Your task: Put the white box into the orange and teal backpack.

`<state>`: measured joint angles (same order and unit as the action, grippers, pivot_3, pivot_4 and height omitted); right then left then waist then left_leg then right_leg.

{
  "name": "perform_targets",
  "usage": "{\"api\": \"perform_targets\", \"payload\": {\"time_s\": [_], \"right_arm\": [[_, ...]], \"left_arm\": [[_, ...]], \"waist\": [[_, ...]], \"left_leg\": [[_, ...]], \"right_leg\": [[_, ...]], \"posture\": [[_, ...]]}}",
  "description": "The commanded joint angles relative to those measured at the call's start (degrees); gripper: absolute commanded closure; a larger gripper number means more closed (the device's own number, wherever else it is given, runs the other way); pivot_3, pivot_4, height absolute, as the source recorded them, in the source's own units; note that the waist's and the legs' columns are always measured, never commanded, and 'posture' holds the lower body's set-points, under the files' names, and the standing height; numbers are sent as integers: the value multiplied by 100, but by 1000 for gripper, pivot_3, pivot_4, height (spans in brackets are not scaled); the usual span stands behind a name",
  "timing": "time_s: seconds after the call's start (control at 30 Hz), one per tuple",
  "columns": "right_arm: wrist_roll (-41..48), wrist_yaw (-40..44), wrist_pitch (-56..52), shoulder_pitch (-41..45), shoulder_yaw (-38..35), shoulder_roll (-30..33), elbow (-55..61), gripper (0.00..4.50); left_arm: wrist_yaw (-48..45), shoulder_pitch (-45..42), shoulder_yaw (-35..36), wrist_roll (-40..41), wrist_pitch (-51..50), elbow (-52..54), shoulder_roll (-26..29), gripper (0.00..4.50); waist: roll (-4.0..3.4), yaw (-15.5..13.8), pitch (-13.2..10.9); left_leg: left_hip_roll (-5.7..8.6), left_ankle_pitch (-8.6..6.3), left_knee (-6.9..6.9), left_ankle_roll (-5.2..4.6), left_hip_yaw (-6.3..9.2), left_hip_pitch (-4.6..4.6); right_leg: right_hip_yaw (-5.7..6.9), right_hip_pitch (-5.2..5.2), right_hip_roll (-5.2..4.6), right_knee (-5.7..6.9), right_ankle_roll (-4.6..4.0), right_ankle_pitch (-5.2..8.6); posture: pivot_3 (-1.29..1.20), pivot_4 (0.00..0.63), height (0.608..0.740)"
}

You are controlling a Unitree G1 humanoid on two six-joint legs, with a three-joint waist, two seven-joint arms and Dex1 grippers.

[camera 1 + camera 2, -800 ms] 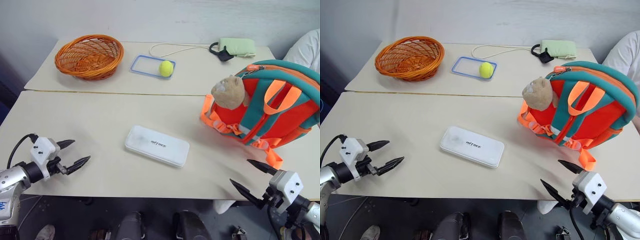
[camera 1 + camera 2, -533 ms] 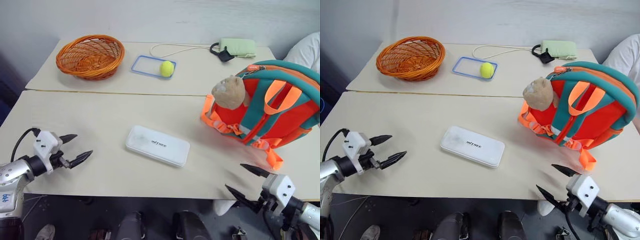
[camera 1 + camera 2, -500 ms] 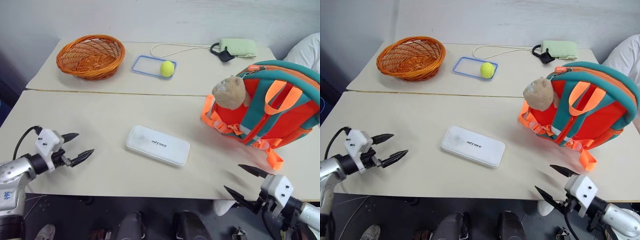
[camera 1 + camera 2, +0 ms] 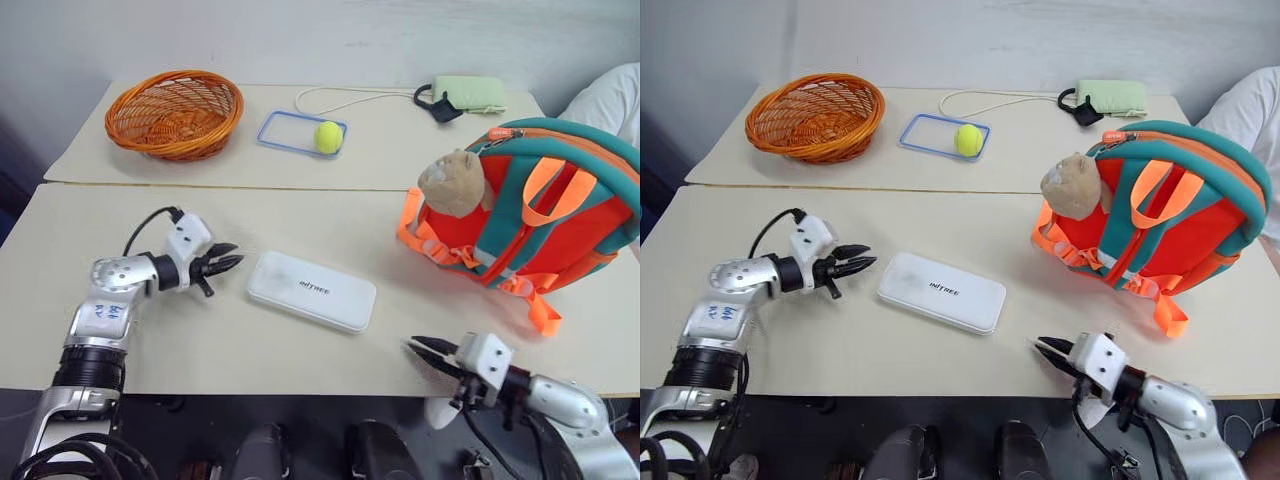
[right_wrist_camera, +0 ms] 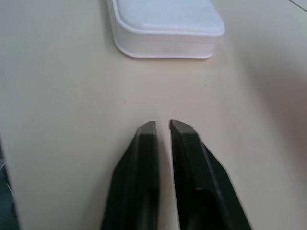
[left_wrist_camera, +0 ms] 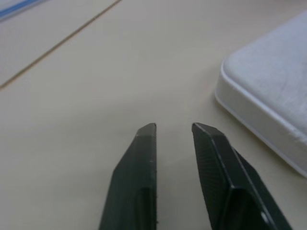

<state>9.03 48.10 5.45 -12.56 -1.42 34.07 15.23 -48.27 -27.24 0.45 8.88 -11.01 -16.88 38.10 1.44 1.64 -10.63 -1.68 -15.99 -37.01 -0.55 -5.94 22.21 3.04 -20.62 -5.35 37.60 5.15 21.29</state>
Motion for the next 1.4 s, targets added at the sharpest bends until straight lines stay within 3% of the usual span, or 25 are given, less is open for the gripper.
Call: {"api": "perform_targets", "payload": {"time_s": [0.03, 0.43, 0.83, 1.1, 1.23, 1.4], "right_arm": [[-225, -305, -271, 479, 332, -229, -41, 4500], [-301, -451, -1019, 1505, 719, -299, 40, 4500], [-100, -48, -1143, 1546, 416, 242, 190, 4500], [-89, 69, -1076, 1149, 198, 556, 226, 4500], [-59, 20, -1021, 1227, -19, 652, 67, 4500], [-65, 43, -996, 1293, 11, 619, 19, 4500]], "left_arm": [[-144, -73, -106, -4, 146, 83, -99, 4457], [-304, 316, -101, 268, -157, 740, -460, 4486], [-966, 1985, 115, 1170, -1216, 2984, 121, 4486], [-476, 2444, 539, 1079, -1666, 2757, 338, 4486], [-693, 2520, 999, 1710, -2742, 2664, 804, 3640], [-544, 1869, 1359, 3194, -6537, 2372, 1315, 2103]], "waist": [[0, -9, 0], [0, -22, 0], [-1, -4, -1], [-1, -14, -1], [-2, 36, 0], [-4, 6, -2]], "left_leg": [[-1, -1, -5, 0, 1, 3], [4, -5, -15, -8, 7, 9], [1, -8, -11, -9, 10, 7], [3, -20, -10, -19, 15, 8], [1, -21, -7, -17, 13, 0], [-4, -19, -1, -8, 29, -2]], "right_leg": [[0, -1, 0, 2, 0, 0], [4, 1, -8, 8, -1, 0], [0, 4, -10, -1, -4, 2], [4, 8, -13, -8, -6, 3], [2, 11, -12, -6, -7, 4], [13, 5, -9, 14, -30, 17]], "posture": [[0, 150, 740], [0, 150, 740], [0, 150, 740], [0, 150, 740], [0, 150, 740], [0, 150, 740]]}}
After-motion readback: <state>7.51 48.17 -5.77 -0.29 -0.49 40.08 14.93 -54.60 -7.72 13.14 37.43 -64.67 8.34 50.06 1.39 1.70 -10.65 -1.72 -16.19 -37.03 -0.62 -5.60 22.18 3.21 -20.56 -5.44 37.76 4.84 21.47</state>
